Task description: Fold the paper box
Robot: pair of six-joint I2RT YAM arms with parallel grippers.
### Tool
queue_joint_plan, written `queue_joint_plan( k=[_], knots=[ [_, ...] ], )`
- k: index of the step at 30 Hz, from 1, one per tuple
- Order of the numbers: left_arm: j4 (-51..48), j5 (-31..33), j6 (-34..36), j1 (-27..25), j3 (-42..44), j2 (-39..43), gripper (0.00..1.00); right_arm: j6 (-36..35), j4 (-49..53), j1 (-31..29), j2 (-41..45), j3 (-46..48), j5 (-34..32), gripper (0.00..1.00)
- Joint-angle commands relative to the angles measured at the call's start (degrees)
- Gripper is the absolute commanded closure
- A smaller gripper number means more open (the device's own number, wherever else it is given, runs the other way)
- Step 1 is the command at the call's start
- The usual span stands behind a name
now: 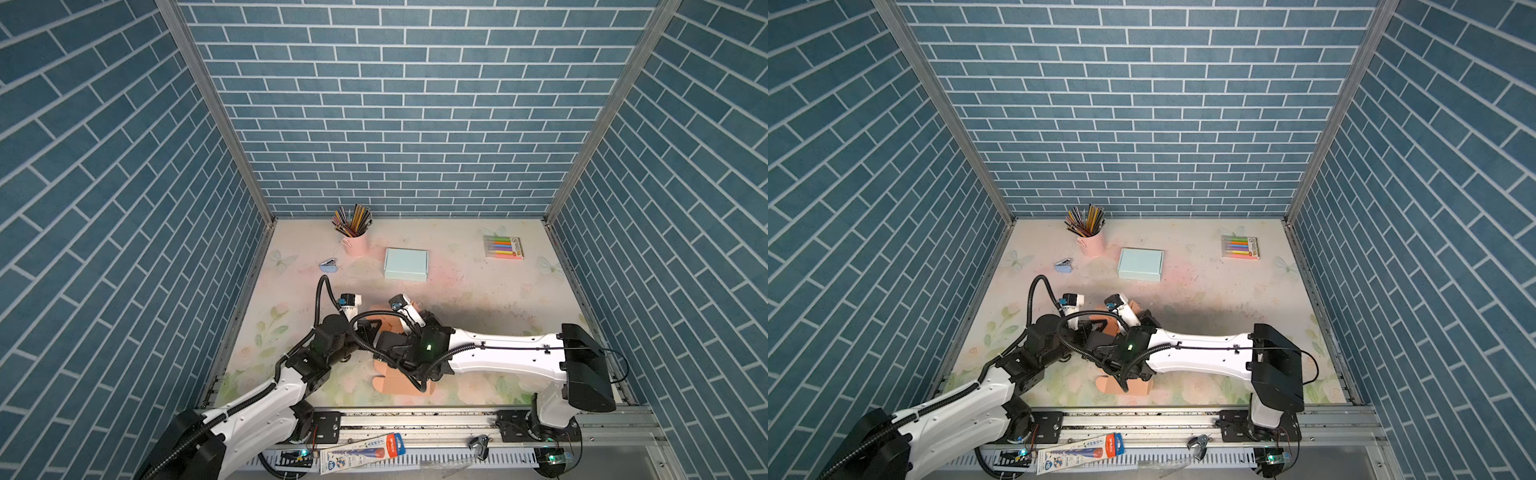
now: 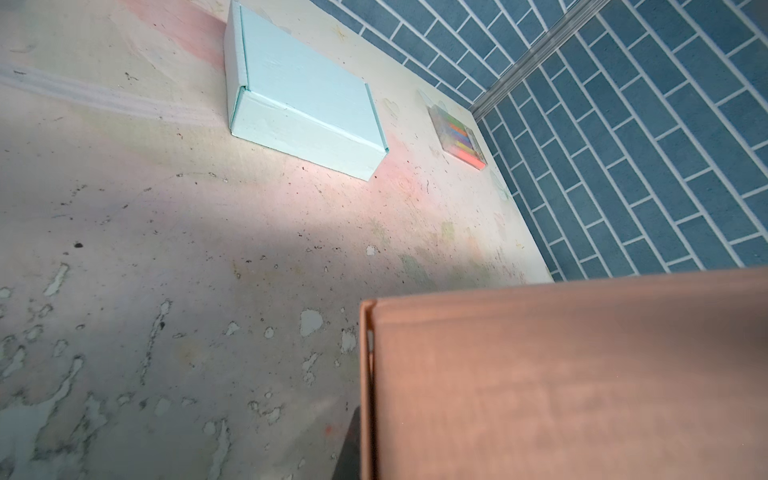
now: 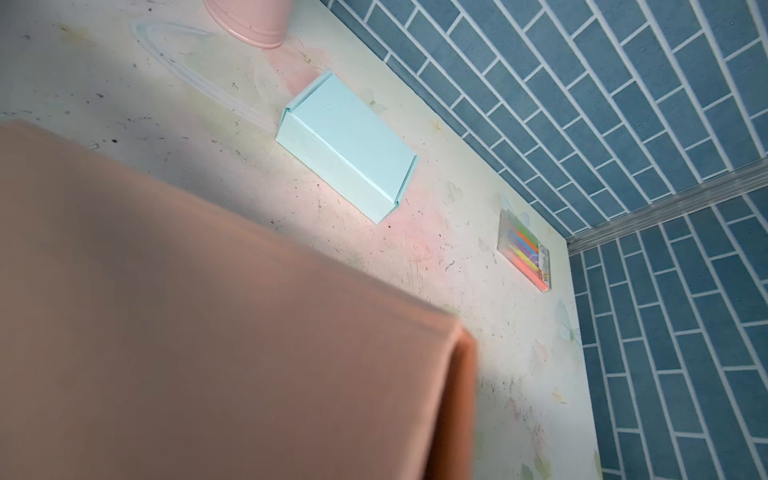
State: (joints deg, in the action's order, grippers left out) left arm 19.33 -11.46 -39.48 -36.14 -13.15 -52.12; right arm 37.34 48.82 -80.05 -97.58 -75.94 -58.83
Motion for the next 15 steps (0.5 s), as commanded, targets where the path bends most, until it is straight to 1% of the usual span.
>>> queue_joint_plan(
  k=[1, 5, 7, 10, 15],
  knots=[
    [2.06, 0.09, -0.75, -1.67, -1.34, -0.14, 0.93, 6.80, 7.56, 0.25, -2.23, -2.05, -5.60, 0.92],
    [2.67, 1.17, -1.44, -3.38, -1.53, -0.84, 0.93, 11.94, 12.46, 0.33, -2.99, -2.71, -8.06, 0.92],
    [3.20, 2.03, -1.97, -4.34, -1.58, -1.14, 0.94, 13.60, 13.76, 0.33, -2.88, -2.64, -8.82, 0.91],
    [3.97, 3.74, -2.85, -5.74, -1.53, -1.30, 0.94, 18.01, 17.76, 0.42, -2.60, -2.63, -10.35, 0.90],
    [5.35, 6.49, -4.10, -8.68, -1.75, -2.01, 0.94, 23.03, 22.10, 0.73, -2.35, -1.92, -11.74, 0.93]
  ],
)
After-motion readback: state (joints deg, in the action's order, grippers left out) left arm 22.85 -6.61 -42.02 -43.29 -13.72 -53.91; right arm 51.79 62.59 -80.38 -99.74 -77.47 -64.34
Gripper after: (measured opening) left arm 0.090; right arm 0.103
